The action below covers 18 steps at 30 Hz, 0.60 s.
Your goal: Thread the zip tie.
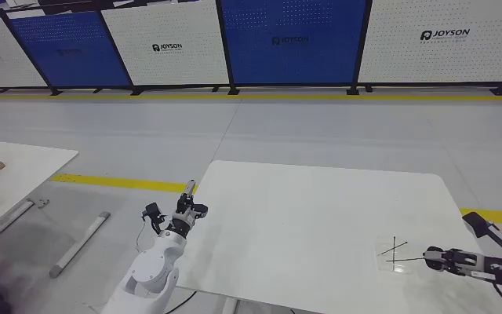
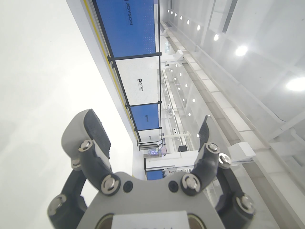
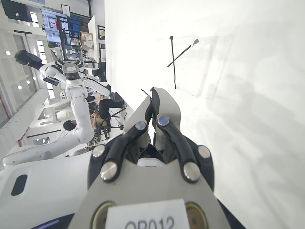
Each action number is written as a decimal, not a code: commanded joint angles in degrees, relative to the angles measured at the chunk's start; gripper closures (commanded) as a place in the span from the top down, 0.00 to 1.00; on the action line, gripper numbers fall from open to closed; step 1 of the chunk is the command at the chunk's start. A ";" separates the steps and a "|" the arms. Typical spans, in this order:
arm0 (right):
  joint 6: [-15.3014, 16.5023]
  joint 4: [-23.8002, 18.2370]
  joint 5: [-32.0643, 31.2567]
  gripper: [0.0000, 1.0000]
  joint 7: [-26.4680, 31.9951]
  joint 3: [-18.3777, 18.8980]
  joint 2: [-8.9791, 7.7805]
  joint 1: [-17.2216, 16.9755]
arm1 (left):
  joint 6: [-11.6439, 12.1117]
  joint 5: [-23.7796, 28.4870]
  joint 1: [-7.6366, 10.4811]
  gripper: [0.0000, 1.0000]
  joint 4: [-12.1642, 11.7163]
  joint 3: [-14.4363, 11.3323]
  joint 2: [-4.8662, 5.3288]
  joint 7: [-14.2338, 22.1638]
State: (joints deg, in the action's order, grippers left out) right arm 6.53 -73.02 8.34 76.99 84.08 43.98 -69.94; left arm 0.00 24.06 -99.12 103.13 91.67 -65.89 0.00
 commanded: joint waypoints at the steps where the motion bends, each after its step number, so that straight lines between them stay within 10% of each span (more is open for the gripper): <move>1: 0.00 0.00 0.00 0.00 0.00 0.00 0.00 0.00 | 0.00 0.00 0.00 1.00 0.00 0.00 0.00 0.00; 13: 0.00 -0.70 0.02 0.00 -2.40 -0.13 0.12 -0.48 | 0.00 0.00 0.00 1.00 0.00 0.00 0.00 0.00; 18: 4.83 -3.61 -0.06 0.00 -4.97 0.37 0.09 -1.46 | 0.00 0.00 0.00 1.00 0.00 0.00 0.00 0.00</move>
State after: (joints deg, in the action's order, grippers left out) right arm 9.85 -75.99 8.12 72.60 84.27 44.07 -71.20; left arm 0.00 24.06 -99.12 103.13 91.67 -65.89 0.00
